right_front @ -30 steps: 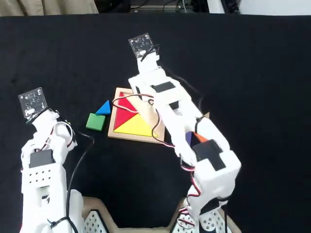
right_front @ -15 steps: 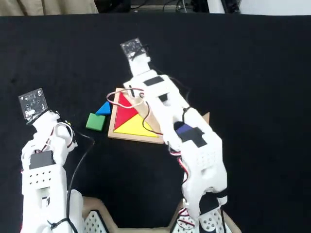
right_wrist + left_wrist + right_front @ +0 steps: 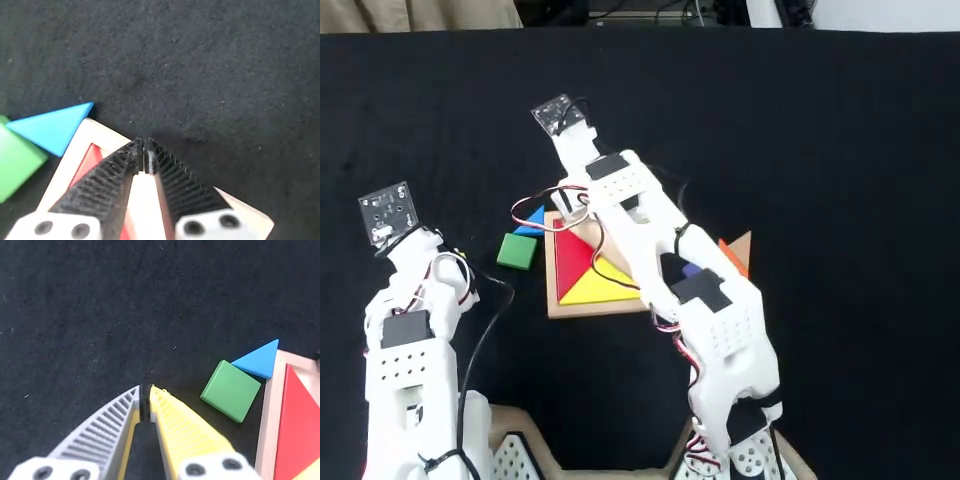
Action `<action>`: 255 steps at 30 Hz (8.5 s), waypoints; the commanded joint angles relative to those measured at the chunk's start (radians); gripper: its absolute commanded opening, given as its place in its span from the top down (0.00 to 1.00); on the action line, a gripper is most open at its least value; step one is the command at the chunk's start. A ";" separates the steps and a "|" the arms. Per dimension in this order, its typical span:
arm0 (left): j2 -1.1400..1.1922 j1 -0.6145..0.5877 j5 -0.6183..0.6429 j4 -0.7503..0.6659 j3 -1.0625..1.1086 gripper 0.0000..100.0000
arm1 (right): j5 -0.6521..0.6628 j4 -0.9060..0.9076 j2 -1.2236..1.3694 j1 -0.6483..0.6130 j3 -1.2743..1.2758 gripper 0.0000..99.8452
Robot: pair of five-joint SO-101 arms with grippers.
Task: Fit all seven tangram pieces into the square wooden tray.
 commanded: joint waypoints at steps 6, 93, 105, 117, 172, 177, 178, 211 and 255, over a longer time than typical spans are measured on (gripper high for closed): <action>-0.017 0.001 0.012 -0.018 -0.004 0.95 | 0.003 0.153 -0.344 -0.026 0.024 0.99; -0.017 -0.050 0.002 -0.239 0.119 0.85 | 0.825 0.028 -0.886 0.496 0.983 0.80; -0.017 -0.050 0.002 -0.239 0.119 0.85 | 0.914 0.035 -0.894 0.496 0.980 0.80; -0.017 -0.050 0.002 -0.235 0.120 0.85 | 0.914 0.000 -0.816 0.549 0.961 0.77; -0.017 -0.050 0.002 -0.233 0.120 0.85 | 0.247 0.164 -1.297 0.555 1.214 0.86; -0.017 -0.050 0.002 -0.233 0.120 0.85 | 0.250 0.201 -1.293 0.555 1.168 0.82; -0.017 -0.050 0.002 -0.233 0.120 0.85 | 0.250 0.215 -1.293 0.554 1.156 0.81; -0.017 -0.051 0.002 -0.233 0.119 0.85 | 0.433 0.285 -1.181 0.554 1.205 0.84; -0.017 -0.059 0.002 -0.233 0.119 0.85 | 0.272 0.091 -1.067 0.509 1.171 0.79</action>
